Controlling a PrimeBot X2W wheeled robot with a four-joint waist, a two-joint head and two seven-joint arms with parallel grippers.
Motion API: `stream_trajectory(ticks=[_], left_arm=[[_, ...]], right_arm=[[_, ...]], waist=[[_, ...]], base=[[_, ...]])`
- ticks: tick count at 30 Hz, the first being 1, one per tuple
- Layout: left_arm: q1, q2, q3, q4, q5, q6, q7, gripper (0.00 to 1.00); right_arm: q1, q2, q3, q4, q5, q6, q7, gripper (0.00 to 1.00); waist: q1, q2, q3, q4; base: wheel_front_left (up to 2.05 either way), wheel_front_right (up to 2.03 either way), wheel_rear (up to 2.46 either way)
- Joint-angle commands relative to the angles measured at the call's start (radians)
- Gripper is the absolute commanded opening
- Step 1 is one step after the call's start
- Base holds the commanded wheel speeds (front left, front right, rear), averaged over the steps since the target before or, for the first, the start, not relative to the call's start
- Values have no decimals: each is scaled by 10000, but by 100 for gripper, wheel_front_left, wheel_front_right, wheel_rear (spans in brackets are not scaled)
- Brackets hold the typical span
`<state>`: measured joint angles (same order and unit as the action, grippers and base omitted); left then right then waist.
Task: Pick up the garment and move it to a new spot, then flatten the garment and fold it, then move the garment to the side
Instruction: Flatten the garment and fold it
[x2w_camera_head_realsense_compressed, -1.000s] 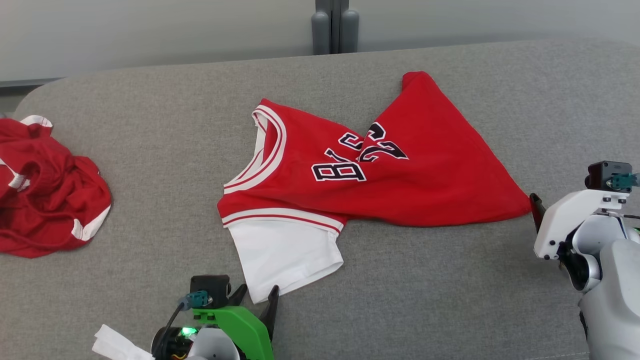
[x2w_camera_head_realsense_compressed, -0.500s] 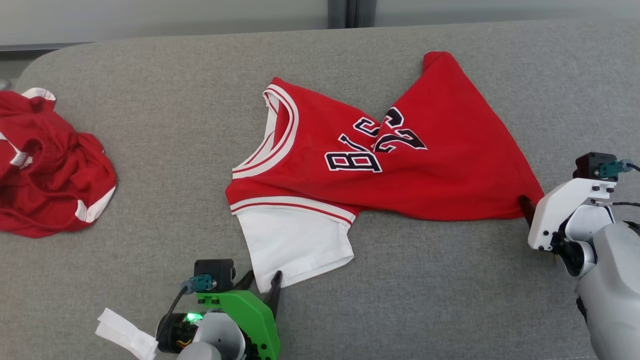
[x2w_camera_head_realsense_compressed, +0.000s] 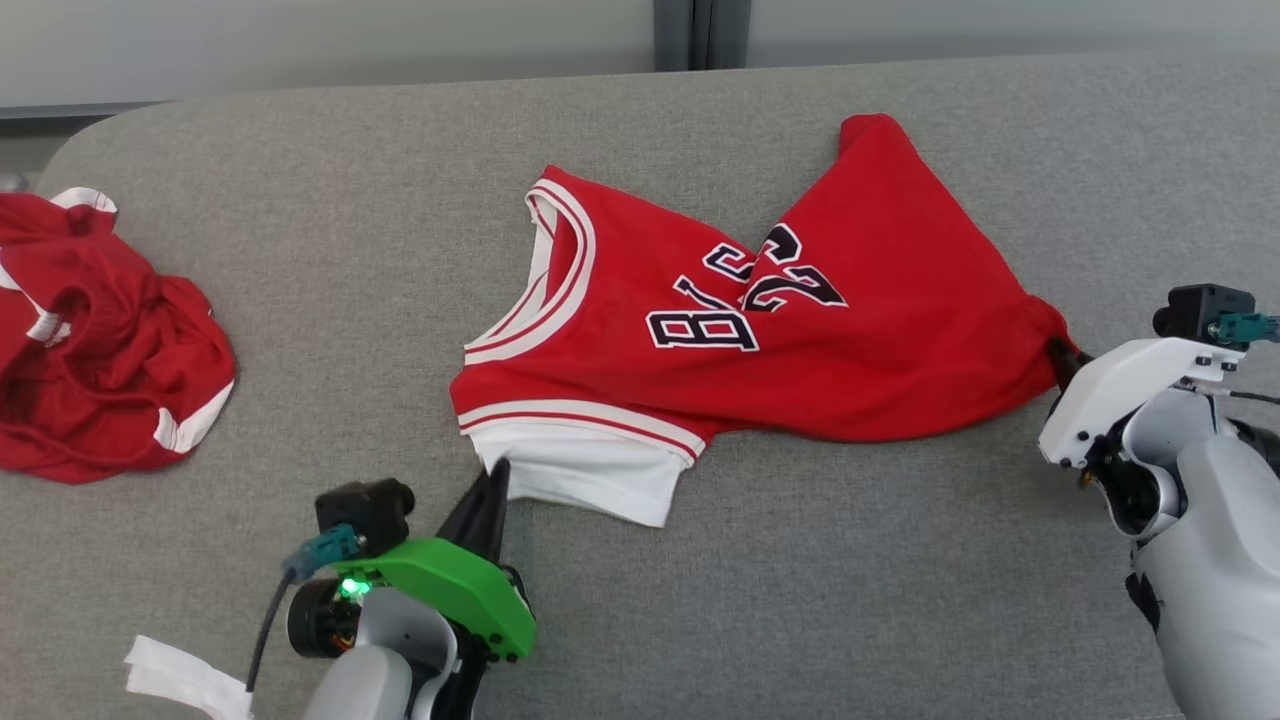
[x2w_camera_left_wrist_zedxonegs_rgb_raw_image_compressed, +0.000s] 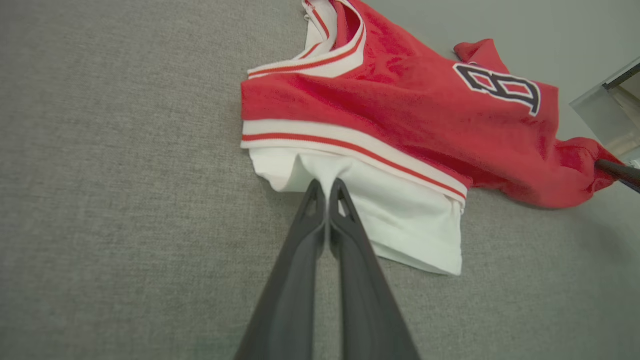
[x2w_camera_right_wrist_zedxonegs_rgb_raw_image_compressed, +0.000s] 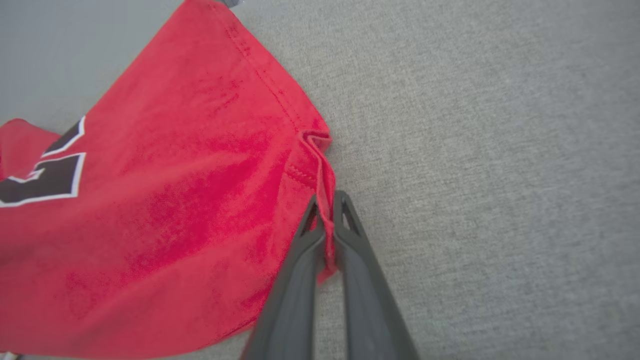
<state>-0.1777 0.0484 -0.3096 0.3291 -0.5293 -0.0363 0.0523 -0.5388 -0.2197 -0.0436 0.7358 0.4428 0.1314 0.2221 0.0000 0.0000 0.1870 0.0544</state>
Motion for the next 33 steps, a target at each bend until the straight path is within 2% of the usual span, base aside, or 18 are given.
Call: stream_trajectory(ticks=[1,6,10,15,19,22,26,30,33], left_arm=[[-169,42,129,-147,-131,-80,-248,0],[-540,61,666,-1062,-701,-315,-985,0],[-893,85,978,-1976,-1269,-511,-1051,0],[-1685,241,1143,-3155,-1957,-679,-558,0],[-2694,424,1381,-4074,-2673,-724,207,0],[-3754,639,1490,-4429,-3046,-654,926,0],[-5486,986,1576,-4091,-2993,-505,1688,0],[-7252,1532,1235,-3071,-2215,-570,2067,0],[-8631,1895,1012,-2074,-1572,-693,1869,0]], right_arm=[[36,-207,59,-216,-38,-14,-192,0],[280,-275,-188,-1071,153,-14,-656,0],[483,78,-537,-2118,820,-14,-488,0],[572,577,-1032,-4082,2009,-12,63,0],[23,892,-1141,-5836,2381,-7,745,0],[-658,1141,-1295,-6538,2472,-7,1194,0],[-2007,1356,-1457,-6395,2127,-7,1719,0],[-3547,1531,-1538,-5391,1768,-7,1876,0],[-4931,1597,-1598,-4285,1181,-7,1387,0]], waist=[[0,0,-107,-48],[0,0,-395,-127],[0,0,-661,-195],[0,0,-854,-352],[0,0,-602,-678],[0,0,-262,-932],[0,0,505,-1214],[0,0,1575,-1517],[0,0,2488,-1829]], base=[[0,0,0],[0,0,0],[0,0,0],[0,0,0],[0,0,0],[0,0,0],[0,0,0],[0,0,0],[0,0,0]])
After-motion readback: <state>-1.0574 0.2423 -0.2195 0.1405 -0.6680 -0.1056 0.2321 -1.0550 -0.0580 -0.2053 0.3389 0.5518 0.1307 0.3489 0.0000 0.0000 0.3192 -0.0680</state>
